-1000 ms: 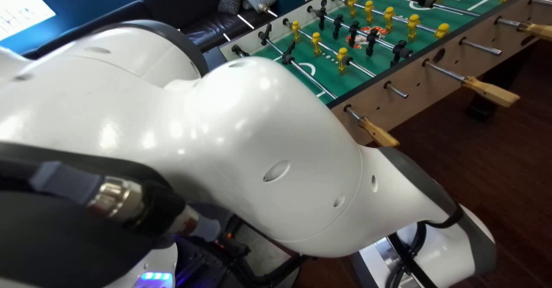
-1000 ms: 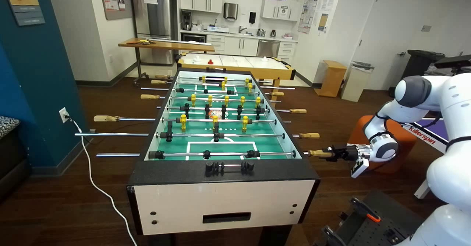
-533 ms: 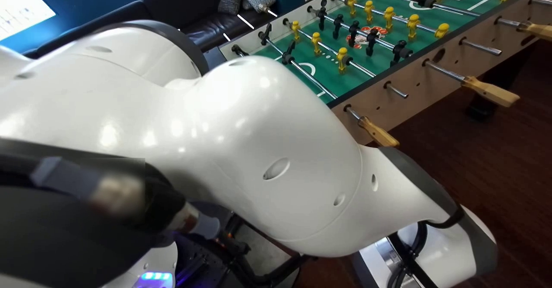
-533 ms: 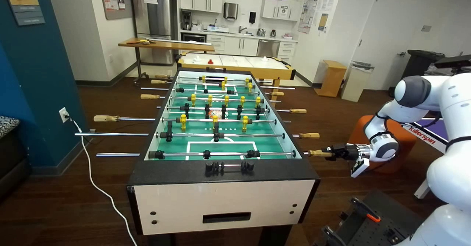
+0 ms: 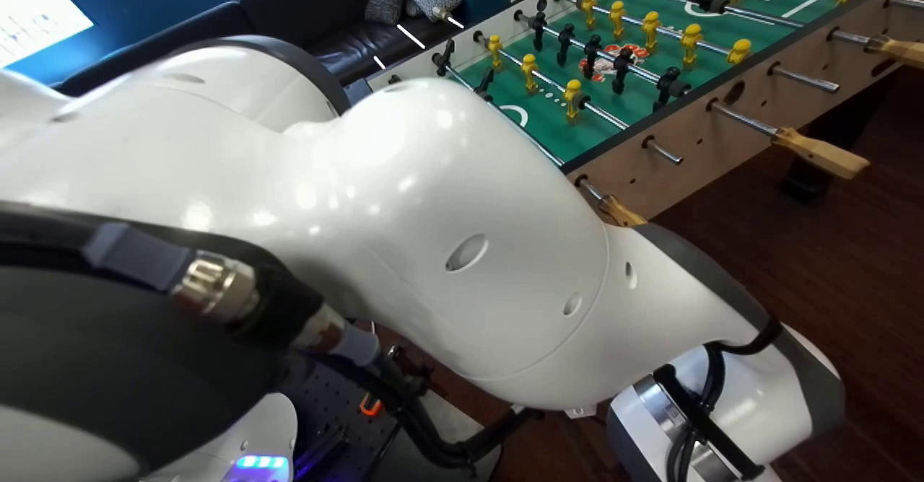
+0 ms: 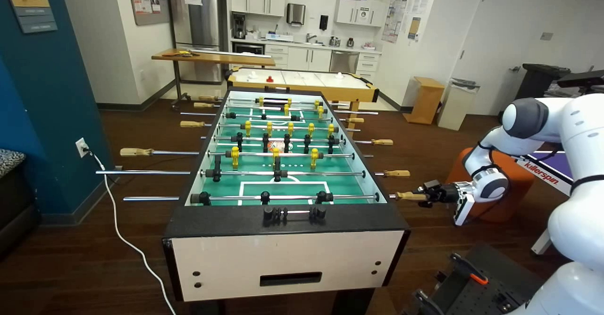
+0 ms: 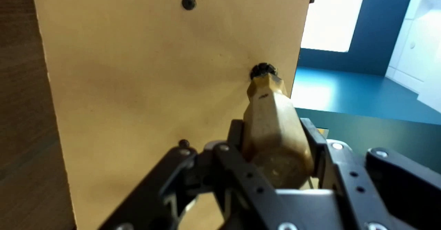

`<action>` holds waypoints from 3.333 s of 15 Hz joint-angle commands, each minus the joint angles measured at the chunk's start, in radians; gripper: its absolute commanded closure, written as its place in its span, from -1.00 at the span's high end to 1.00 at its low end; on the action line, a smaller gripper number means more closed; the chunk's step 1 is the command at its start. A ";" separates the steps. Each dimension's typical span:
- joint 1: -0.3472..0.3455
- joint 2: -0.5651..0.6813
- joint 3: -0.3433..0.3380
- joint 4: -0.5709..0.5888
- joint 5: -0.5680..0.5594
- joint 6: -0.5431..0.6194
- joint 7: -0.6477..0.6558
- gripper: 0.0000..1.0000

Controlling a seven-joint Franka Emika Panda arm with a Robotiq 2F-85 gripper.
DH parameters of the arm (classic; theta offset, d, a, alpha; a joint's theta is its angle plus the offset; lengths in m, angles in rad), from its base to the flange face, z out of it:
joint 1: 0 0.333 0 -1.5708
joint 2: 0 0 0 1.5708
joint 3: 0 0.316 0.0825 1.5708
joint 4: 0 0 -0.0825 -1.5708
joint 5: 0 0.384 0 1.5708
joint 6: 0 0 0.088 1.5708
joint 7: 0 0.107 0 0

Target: Rotate the first rod on the right side of the foosball table

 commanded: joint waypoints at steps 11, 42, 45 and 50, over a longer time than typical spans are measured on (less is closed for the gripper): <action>-0.012 0.045 -0.001 0.082 -0.046 -0.147 0.228 -0.64; -0.023 0.110 -0.021 0.132 -0.057 -0.231 0.498 0.53; -0.023 0.110 -0.021 0.133 -0.053 -0.217 0.490 0.96; -0.016 0.104 -0.019 0.125 -0.033 -0.160 0.444 1.00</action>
